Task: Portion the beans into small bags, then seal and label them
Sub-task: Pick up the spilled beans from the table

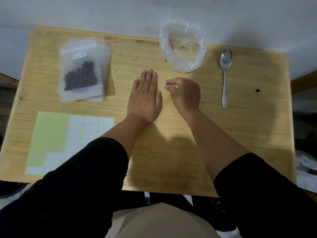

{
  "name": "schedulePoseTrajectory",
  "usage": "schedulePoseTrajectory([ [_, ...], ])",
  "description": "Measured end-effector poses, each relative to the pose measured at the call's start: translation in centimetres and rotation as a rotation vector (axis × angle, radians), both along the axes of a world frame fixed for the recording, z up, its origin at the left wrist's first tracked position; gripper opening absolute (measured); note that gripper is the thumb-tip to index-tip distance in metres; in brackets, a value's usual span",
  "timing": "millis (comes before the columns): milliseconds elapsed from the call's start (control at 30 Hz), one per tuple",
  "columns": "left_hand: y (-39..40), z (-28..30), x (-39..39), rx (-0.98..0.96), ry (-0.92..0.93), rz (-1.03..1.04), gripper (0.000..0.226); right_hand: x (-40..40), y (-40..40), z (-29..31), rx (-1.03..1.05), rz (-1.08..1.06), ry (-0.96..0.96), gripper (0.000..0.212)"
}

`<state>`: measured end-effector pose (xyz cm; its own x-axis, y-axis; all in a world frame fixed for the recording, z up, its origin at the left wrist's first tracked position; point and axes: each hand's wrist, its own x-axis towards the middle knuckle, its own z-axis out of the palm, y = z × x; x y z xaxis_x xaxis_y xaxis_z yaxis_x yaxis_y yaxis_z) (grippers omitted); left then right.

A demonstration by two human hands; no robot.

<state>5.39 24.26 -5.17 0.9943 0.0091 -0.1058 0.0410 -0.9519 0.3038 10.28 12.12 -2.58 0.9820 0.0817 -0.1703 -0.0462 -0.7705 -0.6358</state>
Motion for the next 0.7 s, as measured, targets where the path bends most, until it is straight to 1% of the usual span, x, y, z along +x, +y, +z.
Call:
schedulePoseTrajectory([
  [133,-0.1,0.0,0.0,-0.004,0.001,0.007,0.061,-0.6,0.1,0.1,-0.049,0.004,-0.024,0.015],
  [200,-0.1,0.0,0.0,-0.005,-0.001,0.003,0.061,-0.9,0.0,0.4,0.007,-0.029,-0.003,0.01],
  [233,-0.1,0.1,0.0,-0.005,0.0,0.001,0.061,-1.0,-0.2,0.6,0.117,-0.097,0.017,0.008],
  [300,-0.1,0.0,0.0,0.006,0.007,-0.004,0.061,-1.4,-1.3,1.3,0.503,-0.338,0.134,0.008],
  [367,-0.2,-0.1,0.0,0.022,0.017,-0.01,0.059,-1.9,-2.6,2.0,0.959,-0.59,0.317,0.017],
  [400,-0.3,-0.1,0.0,0.026,0.023,-0.013,0.059,-2.2,-3.2,2.2,1.145,-0.681,0.386,0.022],
  [433,-0.3,0.0,0.1,0.028,0.028,-0.023,0.059,-2.4,-3.7,2.3,1.257,-0.732,0.426,0.024],
  [467,-0.4,0.0,0.1,0.029,0.031,-0.042,0.06,-2.5,-4.1,2.4,1.294,-0.74,0.442,0.025],
  [500,-0.6,0.2,0.1,0.026,0.037,-0.064,0.06,-2.5,-4.3,2.5,1.277,-0.718,0.439,0.026],
  [533,-0.8,0.3,0.1,0.021,0.046,-0.081,0.059,-2.4,-4.4,2.5,1.217,-0.682,0.42,0.025],
  [633,-2.2,0.7,0.3,0.02,0.056,-0.108,0.06,-1.7,-4.6,2.1,0.936,-0.538,0.328,0.021],
  [700,-3.5,0.8,0.6,0.01,0.046,-0.129,0.06,-1.4,-4.7,2.1,0.814,-0.451,0.289,0.017],
])
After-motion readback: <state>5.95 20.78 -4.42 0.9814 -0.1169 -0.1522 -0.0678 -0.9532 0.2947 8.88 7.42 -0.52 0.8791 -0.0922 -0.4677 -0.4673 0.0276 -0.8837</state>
